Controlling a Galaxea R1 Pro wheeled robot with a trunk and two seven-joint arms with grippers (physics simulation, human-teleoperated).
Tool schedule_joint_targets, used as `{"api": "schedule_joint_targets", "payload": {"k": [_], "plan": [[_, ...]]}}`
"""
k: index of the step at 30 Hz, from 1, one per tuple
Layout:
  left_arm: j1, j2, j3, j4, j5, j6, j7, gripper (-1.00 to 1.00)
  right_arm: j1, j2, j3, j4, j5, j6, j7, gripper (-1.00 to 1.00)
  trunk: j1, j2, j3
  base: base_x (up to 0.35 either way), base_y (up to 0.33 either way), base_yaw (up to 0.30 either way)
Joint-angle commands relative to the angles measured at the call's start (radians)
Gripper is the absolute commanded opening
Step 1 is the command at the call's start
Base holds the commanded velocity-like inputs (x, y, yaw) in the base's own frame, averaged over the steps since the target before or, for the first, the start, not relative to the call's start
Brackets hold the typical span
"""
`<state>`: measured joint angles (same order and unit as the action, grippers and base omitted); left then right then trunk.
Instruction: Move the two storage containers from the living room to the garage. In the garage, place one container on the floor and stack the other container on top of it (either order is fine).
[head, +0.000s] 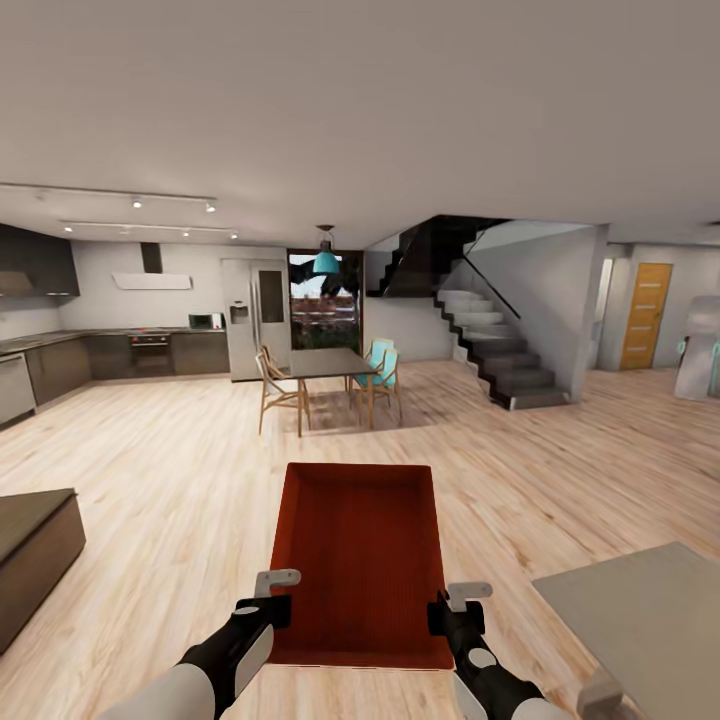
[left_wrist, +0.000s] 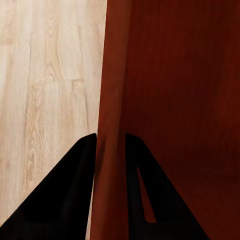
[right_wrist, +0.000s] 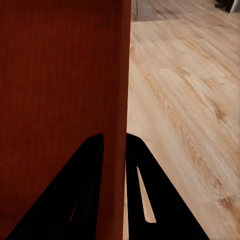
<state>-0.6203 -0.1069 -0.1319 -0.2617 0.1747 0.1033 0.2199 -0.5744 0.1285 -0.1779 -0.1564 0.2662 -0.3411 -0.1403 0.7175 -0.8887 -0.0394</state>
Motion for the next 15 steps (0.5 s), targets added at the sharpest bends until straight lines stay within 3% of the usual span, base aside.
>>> {"api": "schedule_joint_targets", "payload": {"k": [1, 15], "plan": [[-0.001, 0.006, 0.013, -0.005, -0.017, 0.007, 0.017, -1.00, -0.001, 0.000, -0.028, 0.002, 0.010, -0.003, -0.002, -1.00, 0.001, -0.001, -0.002, 0.321, 0.000, 0.000], [-0.001, 0.006, 0.013, -0.006, -0.017, 0.007, 0.017, -1.00, -0.001, 0.000, -0.026, 0.002, 0.013, -0.004, -0.002, -1.00, 0.001, -0.001, -0.002, 0.321, 0.000, 0.000]]}}
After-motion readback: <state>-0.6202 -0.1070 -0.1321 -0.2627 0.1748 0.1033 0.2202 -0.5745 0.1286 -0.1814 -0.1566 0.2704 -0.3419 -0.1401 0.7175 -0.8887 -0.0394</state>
